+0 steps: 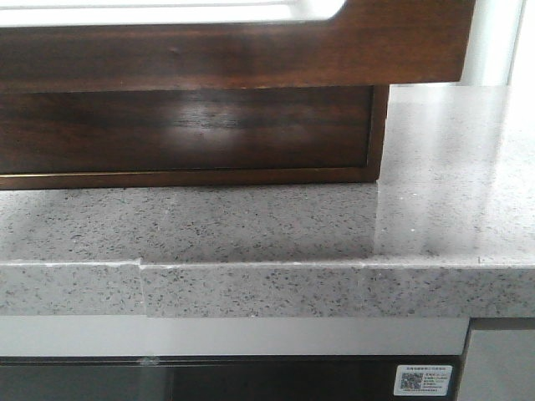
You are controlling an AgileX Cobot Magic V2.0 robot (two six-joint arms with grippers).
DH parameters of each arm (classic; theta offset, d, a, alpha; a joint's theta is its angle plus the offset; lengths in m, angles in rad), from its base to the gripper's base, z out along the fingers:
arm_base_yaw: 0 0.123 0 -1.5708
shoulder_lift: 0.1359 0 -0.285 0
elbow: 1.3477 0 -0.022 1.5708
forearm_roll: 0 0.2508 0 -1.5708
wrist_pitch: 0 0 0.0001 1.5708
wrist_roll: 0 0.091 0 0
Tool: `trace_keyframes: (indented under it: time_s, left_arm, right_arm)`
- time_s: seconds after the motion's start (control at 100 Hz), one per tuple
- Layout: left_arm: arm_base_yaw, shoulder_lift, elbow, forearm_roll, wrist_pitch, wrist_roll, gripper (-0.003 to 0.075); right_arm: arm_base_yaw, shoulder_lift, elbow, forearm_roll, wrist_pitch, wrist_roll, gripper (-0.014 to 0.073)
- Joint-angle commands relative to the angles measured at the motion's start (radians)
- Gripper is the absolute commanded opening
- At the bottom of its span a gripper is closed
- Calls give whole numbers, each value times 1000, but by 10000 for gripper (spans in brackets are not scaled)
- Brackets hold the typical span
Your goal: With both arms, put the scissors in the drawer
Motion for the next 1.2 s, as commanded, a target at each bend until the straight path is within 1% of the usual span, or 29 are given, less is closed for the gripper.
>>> trace_keyframes:
  time_s: [0.0,0.07,0.15,0.2,0.35,0.38,0.41,0.45,0.49,0.5,0.51,0.52,0.53,0.57,0.6,0.64,0.69,0.78,0.83,0.93,1.19]
  left_arm:
    - [-7,-109,16,-7,-125,-6,-20]
    - [-6,-204,69,20,-183,-18,-20]
    - [-6,-315,147,80,-271,-83,-20]
    - [-6,-372,200,105,-327,-96,-20]
    - [19,-468,410,118,-522,-124,-20]
    - [22,-479,452,132,-565,-146,-20]
    - [24,-492,489,170,-612,-206,-20]
    - [24,-507,538,273,-639,-301,-20]
    - [24,-524,579,403,-655,-446,-20]
    - [24,-526,579,403,-655,-471,-20]
    - [24,-531,592,470,-660,-520,-20]
    - [24,-531,598,470,-662,-544,-20]
    - [24,-538,610,512,-666,-590,-20]
    - [24,-546,641,596,-676,-682,-20]
    - [26,-550,672,640,-689,-722,-20]
    - [31,-550,704,632,-719,-725,-20]
    - [42,-550,749,588,-763,-725,-20]
    - [53,-562,821,501,-838,-679,-20]
    - [54,-562,813,483,-788,-643,-20]
    - [54,-562,818,500,-804,-632,-20]
    - [54,-560,818,491,-811,-635,-20]
  right_arm:
    - [-8,-1,-26,7,-67,-1,-69]
    - [-8,-1,-26,7,-67,-1,-69]
    - [-8,-1,-26,7,-67,-1,-69]
    - [-8,-1,-26,7,-67,-1,-69]
    - [-8,-1,-26,7,-67,-1,-69]
    - [-8,-1,-26,7,-67,-1,-69]
    - [-8,-1,-26,7,-67,-1,-69]
    - [-8,-1,-26,7,-67,-1,-69]
    - [-8,-1,-26,7,-67,-1,-69]
    - [-8,-1,-26,7,-67,-1,-69]
    - [-8,-1,-26,7,-67,-1,-69]
    - [-8,-1,-26,7,-67,-1,-69]
    - [-8,-1,-26,7,-67,-1,-69]
    - [-8,-1,-26,7,-67,-1,-69]
    - [-8,-1,-26,7,-67,-1,-69]
    - [-8,-1,-26,7,-67,-1,-69]
    - [-8,-1,-26,7,-69,-1,-69]
    - [-8,-1,-26,7,-69,-1,-69]
    - [-8,-1,-26,7,-69,-1,-69]
    - [-8,-1,-26,7,-66,-1,-69]
    - [-8,-1,-26,7,-68,-1,-69]
